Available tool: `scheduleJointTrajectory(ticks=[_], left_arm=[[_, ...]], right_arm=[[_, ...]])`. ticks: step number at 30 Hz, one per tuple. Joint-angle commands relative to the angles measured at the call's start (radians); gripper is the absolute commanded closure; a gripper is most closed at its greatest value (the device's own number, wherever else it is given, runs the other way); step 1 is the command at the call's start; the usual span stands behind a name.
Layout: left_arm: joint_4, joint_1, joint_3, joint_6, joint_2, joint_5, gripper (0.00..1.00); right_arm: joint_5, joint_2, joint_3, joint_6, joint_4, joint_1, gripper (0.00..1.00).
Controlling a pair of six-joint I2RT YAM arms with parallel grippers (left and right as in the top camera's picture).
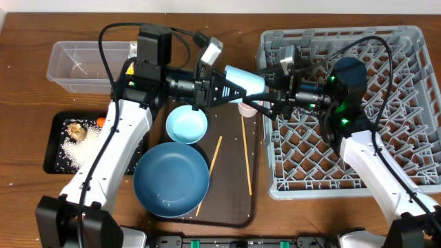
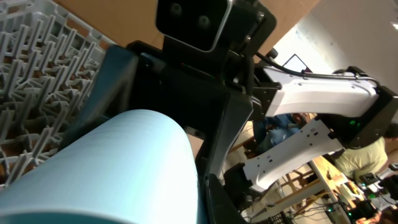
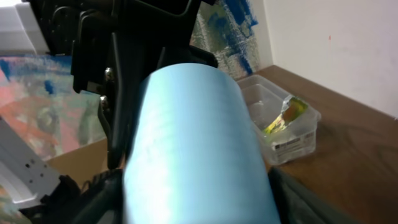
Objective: Sort waste into correct bins and load items into the dishwasher rack
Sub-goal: 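Carry the blue cup with the right gripper and place it in the rack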
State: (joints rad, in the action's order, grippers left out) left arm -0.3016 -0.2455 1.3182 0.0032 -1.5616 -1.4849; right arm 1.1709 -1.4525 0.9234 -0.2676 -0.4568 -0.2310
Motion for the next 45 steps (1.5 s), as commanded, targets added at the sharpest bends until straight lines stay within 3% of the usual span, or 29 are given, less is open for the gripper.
scheduleJointTrajectory(ticks=[1,7,13,17,29,38,45], left_arm=[[0.005,-0.003,0.010,0.006,-0.008,-0.026,0.93],[0.005,-0.003,0.010,0.006,-0.008,-0.026,0.93],[0.005,-0.003,0.010,0.006,-0.008,-0.026,0.67],[0.006,-0.002,0.010,0.006,-0.008,-0.026,0.59],[0.063,0.032,0.010,-0.005,-0.008,0.005,0.58],[-0.041,0.040,0.008,-0.005,-0.008,0.365,0.59],[-0.181,0.039,0.008,-0.005,-0.008,0.695,0.59]], right_arm=[[-0.015,-0.006,0.013,0.003,0.000,-0.011,0.40],[-0.015,-0.006,0.013,0.003,0.000,-0.011,0.48],[-0.014,-0.006,0.013,0.003,0.001,0.001,0.53],[-0.011,-0.006,0.013,0.003,0.003,0.021,0.53],[0.024,-0.006,0.013,-0.003,0.004,0.098,0.51],[0.019,-0.006,0.013,-0.060,0.023,0.194,0.51],[-0.129,-0.006,0.013,-0.118,0.090,0.248,0.54]])
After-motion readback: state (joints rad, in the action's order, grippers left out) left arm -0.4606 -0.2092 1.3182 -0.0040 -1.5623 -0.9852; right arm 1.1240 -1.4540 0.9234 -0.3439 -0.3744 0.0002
